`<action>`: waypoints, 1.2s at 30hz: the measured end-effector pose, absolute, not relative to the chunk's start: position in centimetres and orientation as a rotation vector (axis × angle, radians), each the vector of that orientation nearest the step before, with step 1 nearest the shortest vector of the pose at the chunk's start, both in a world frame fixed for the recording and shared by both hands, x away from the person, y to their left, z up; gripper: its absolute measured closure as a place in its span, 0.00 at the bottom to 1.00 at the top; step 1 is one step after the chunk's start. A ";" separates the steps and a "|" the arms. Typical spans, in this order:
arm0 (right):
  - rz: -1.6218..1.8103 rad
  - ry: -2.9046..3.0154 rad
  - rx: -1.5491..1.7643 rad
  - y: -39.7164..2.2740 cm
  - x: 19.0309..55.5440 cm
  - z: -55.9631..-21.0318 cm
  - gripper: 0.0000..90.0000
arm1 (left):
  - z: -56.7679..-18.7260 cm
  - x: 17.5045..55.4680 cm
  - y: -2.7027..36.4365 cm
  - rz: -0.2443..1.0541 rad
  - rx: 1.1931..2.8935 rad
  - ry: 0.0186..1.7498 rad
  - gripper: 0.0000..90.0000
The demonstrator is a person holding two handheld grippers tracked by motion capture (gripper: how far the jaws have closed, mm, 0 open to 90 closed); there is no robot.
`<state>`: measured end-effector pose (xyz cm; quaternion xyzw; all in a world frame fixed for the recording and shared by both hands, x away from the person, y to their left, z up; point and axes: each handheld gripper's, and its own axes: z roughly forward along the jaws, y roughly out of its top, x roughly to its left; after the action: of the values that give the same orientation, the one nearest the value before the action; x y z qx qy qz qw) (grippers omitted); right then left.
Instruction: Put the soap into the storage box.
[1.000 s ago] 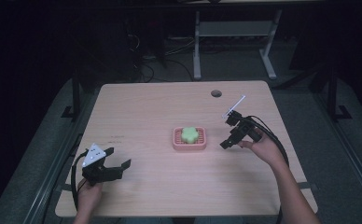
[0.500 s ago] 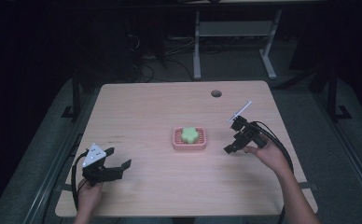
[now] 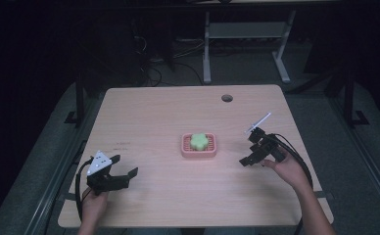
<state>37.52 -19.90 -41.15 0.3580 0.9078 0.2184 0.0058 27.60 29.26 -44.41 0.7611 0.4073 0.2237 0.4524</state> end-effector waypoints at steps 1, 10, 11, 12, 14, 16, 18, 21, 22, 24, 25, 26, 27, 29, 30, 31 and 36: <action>0.686 2.838 1.126 -20.0 37.4 -41.2 0.27 | -44.4 27.6 29.3 0.553 1.881 1.006 0.16; 0.705 2.824 1.144 -21.1 36.6 -41.7 0.27 | -44.4 27.6 29.3 0.551 1.885 1.004 0.16; 0.706 2.819 1.150 -21.2 36.5 -41.8 0.27 | -44.5 27.6 29.3 0.552 1.884 1.003 0.16; 0.708 2.817 1.156 -21.4 36.4 -41.9 0.27 | -44.5 27.7 29.2 0.552 1.885 1.001 0.16; 0.712 2.815 1.169 -21.6 36.2 -42.0 0.27 | -44.5 27.7 29.2 0.548 1.886 1.003 0.16; 0.718 2.807 1.173 -21.9 36.0 -42.2 0.27 | -44.5 27.7 29.2 0.549 1.883 1.001 0.16; 0.719 2.805 1.181 -22.1 35.7 -42.3 0.27 | -44.5 27.7 29.2 0.549 1.888 1.000 0.16; 0.728 2.803 1.181 -22.4 35.3 -42.5 0.27 | -44.5 27.7 29.2 0.549 1.887 1.001 0.16; 0.730 2.800 1.181 -22.5 35.2 -42.6 0.27 | -44.5 27.7 29.2 0.547 1.888 1.003 0.16; 0.732 2.798 1.183 -22.6 34.9 -42.7 0.27 | -44.5 27.7 29.2 0.546 1.889 1.001 0.16; 0.734 2.798 1.183 -22.7 34.8 -42.8 0.27 | -44.5 27.7 29.2 0.544 1.890 1.001 0.16; 0.735 2.794 1.187 -22.8 34.6 -42.9 0.27 | -44.5 27.7 29.2 0.543 1.891 1.000 0.16; 0.739 2.792 1.188 -22.9 34.5 -43.0 0.27 | -44.5 27.7 29.1 0.542 1.890 1.000 0.16; 0.744 2.790 1.196 -23.1 34.1 -43.1 0.27 | -44.5 27.7 29.1 0.538 1.890 0.999 0.16; 0.748 2.787 1.187 -23.2 34.0 -43.2 0.27 | -44.5 27.7 29.1 0.538 1.892 0.999 0.16; 0.752 2.787 1.194 -23.3 33.8 -43.3 0.27 | -44.5 27.7 29.1 0.537 1.892 1.000 0.16; 0.758 2.773 1.207 -23.8 33.2 -43.6 0.27 | -44.5 27.8 29.1 0.533 1.897 0.998 0.16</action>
<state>33.24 -23.78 -43.65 0.3870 0.8894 0.2430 0.0119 27.75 29.07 -44.52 0.7673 0.4035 0.2156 0.4495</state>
